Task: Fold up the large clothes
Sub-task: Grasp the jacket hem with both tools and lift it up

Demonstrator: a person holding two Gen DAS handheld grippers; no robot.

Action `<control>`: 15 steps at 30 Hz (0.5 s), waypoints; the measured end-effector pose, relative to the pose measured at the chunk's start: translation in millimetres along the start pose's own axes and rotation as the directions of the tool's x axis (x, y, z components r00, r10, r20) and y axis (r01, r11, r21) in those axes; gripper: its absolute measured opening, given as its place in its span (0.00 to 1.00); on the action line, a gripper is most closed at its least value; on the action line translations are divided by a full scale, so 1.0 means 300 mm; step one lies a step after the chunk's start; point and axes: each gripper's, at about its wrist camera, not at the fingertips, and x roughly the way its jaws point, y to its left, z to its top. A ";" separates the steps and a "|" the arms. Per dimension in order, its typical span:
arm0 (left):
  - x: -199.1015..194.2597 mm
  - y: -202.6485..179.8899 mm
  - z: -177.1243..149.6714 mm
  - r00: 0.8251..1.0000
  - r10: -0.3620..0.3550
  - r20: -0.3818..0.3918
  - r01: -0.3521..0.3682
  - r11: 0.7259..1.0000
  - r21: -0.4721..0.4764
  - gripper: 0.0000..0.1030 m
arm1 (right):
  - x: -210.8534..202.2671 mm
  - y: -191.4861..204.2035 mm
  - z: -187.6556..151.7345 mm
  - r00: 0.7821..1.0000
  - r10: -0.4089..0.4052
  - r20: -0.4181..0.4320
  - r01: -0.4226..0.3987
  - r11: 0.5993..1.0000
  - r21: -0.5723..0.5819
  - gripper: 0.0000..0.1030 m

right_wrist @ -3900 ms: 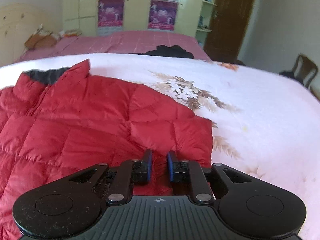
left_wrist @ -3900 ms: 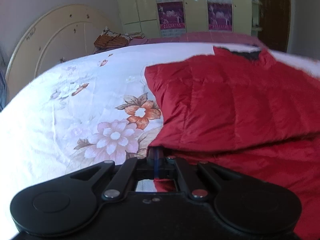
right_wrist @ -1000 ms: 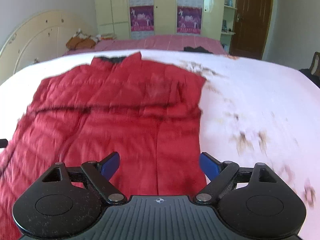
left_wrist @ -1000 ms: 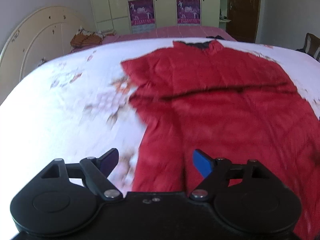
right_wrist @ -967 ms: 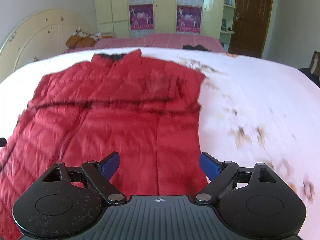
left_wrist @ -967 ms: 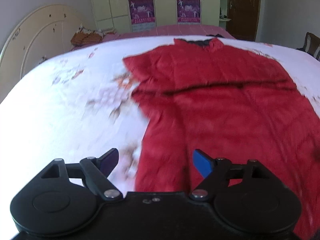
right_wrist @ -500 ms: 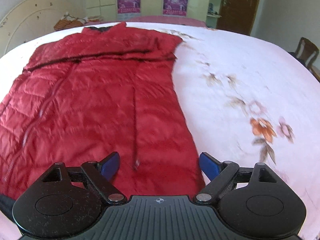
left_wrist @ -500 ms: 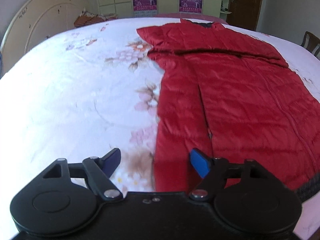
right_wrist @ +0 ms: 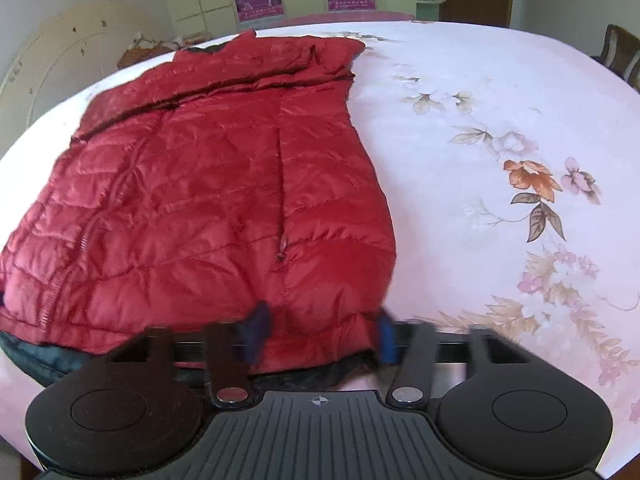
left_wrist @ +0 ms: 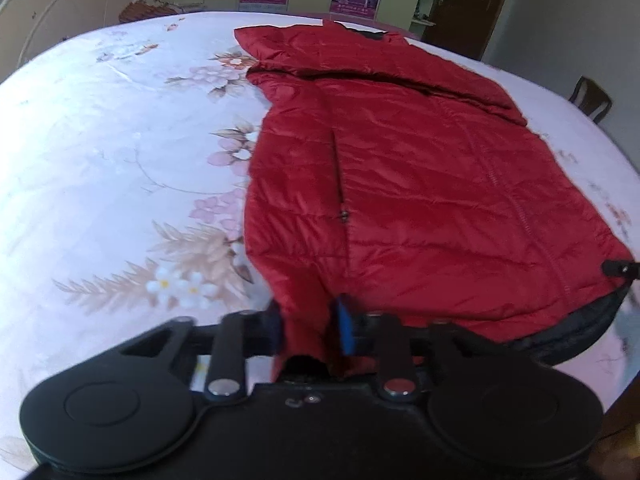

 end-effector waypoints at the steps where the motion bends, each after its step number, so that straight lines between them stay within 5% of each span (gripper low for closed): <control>1: -0.003 -0.002 0.002 1.000 -0.010 0.005 0.010 1.000 -0.009 0.12 | -0.003 0.000 0.004 1.000 0.010 0.000 -0.010 1.000 0.013 0.18; 8: -0.081 -0.009 0.065 0.992 -0.052 0.118 0.058 0.997 -0.048 0.08 | -0.076 0.021 0.071 0.997 0.033 0.071 -0.034 0.999 0.015 0.09; 15: -0.146 -0.020 0.241 0.960 -0.068 0.271 0.084 0.995 -0.047 0.08 | -0.140 0.058 0.266 0.974 0.047 0.221 -0.049 0.999 0.002 0.09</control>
